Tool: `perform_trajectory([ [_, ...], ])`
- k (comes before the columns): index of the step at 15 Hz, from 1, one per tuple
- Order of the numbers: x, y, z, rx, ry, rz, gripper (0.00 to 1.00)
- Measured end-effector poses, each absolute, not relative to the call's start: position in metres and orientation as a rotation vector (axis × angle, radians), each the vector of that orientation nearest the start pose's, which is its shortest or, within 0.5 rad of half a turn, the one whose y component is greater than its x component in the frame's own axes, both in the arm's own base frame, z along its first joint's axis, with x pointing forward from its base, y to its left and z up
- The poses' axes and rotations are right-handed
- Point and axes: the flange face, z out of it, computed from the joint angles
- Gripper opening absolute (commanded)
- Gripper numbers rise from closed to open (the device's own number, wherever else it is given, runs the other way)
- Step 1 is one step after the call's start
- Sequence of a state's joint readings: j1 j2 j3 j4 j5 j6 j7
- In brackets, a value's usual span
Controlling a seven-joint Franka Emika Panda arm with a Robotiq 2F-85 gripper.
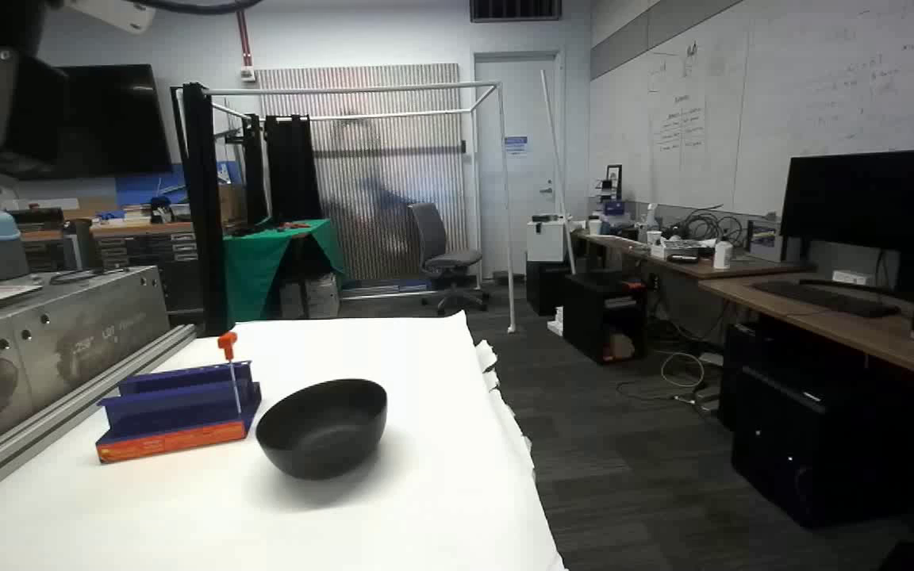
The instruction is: Put the metal object with the orange handle in the black bowl
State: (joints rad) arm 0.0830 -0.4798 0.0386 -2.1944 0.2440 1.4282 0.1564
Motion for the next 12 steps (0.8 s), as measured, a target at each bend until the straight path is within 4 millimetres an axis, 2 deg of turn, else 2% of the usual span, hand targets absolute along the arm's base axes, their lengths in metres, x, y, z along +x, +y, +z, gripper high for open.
perform_trajectory([
  [9, 0.369, 0.075, 0.558, -2.921, 0.058, 0.437, 1.00],
  [10, 0.372, 0.074, 0.556, -2.921, 0.049, 0.432, 1.00],
  [12, 0.392, 0.071, 0.550, -2.917, 0.001, 0.377, 1.00],
])
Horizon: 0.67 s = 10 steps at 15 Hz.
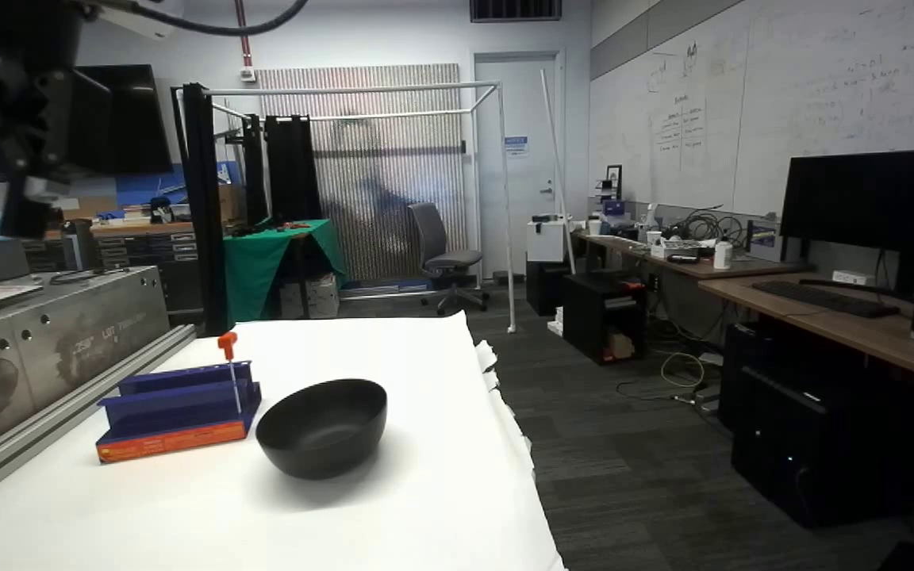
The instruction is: Put the metal object with the orange handle in the black bowl
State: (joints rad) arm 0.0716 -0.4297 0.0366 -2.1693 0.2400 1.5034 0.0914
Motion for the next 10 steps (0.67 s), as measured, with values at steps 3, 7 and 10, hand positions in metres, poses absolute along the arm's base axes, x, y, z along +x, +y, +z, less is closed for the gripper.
perform_trajectory([
  [3, 0.441, 0.073, 0.532, -2.906, -0.109, 0.310, 1.00],
  [7, 0.518, 0.083, 0.498, -2.882, -0.242, 0.295, 1.00],
  [10, 0.571, 0.096, 0.472, -2.869, -0.280, 0.308, 1.00],
])
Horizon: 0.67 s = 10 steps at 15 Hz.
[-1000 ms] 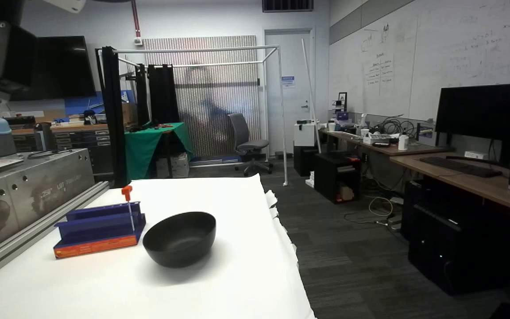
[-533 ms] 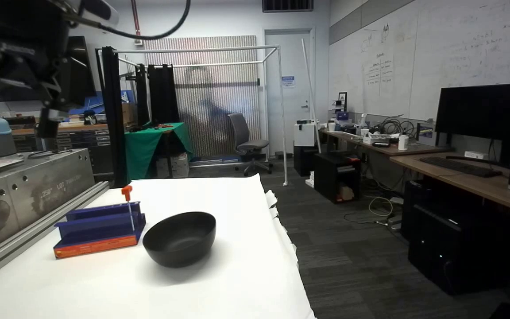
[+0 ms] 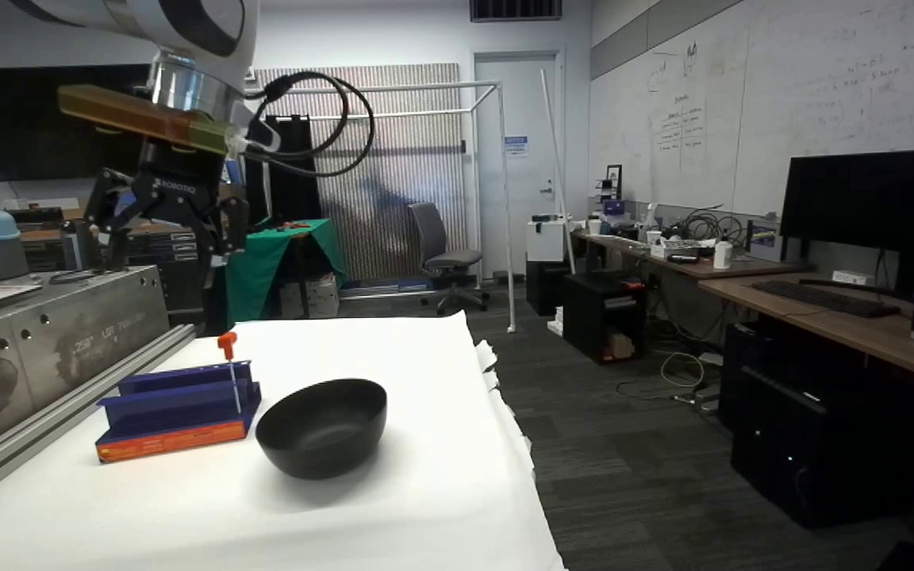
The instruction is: Put the metal object with the orange handle in the black bowl
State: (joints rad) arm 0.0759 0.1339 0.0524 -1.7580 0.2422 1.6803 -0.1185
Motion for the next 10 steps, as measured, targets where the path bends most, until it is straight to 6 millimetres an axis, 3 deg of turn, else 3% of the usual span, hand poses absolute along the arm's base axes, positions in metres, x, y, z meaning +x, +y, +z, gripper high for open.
perform_trajectory([
  [5, 0.641, 0.129, 0.432, -2.921, -0.299, 0.251, 1.00],
  [10, 0.679, 0.162, 0.392, -3.021, -0.287, 0.242, 1.00],
])
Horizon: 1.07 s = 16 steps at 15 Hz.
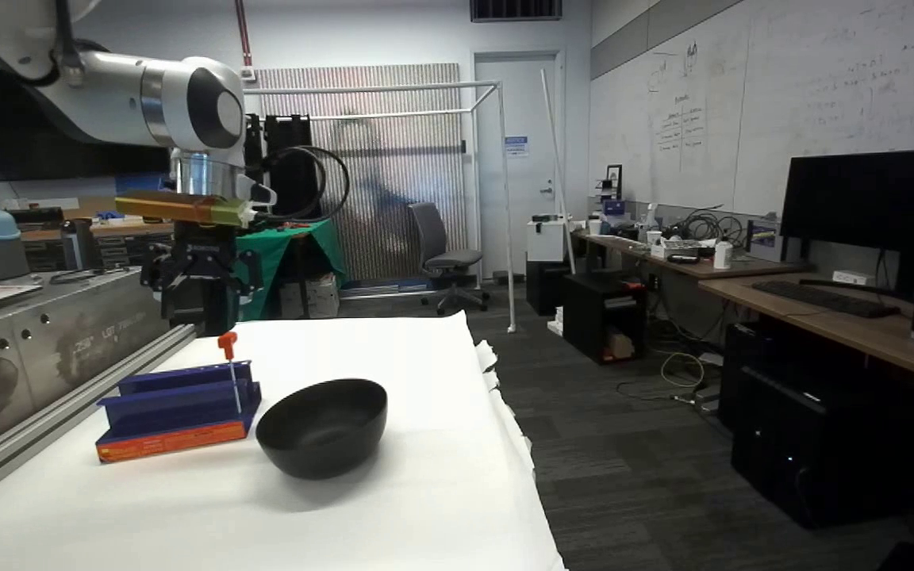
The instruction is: Put the metal object with the orange handle in the black bowl
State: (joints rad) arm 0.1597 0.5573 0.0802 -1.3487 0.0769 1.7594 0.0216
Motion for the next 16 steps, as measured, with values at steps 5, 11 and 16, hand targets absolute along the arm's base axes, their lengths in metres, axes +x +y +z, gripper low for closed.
perform_trajectory([
  [5, 0.707, 0.171, 0.363, -3.081, -0.270, 0.182, 0.74],
  [11, 0.722, 0.162, 0.347, -3.131, -0.255, 0.166, 0.28],
  [16, 0.725, 0.159, 0.350, -3.139, -0.242, 0.153, 0.13],
])
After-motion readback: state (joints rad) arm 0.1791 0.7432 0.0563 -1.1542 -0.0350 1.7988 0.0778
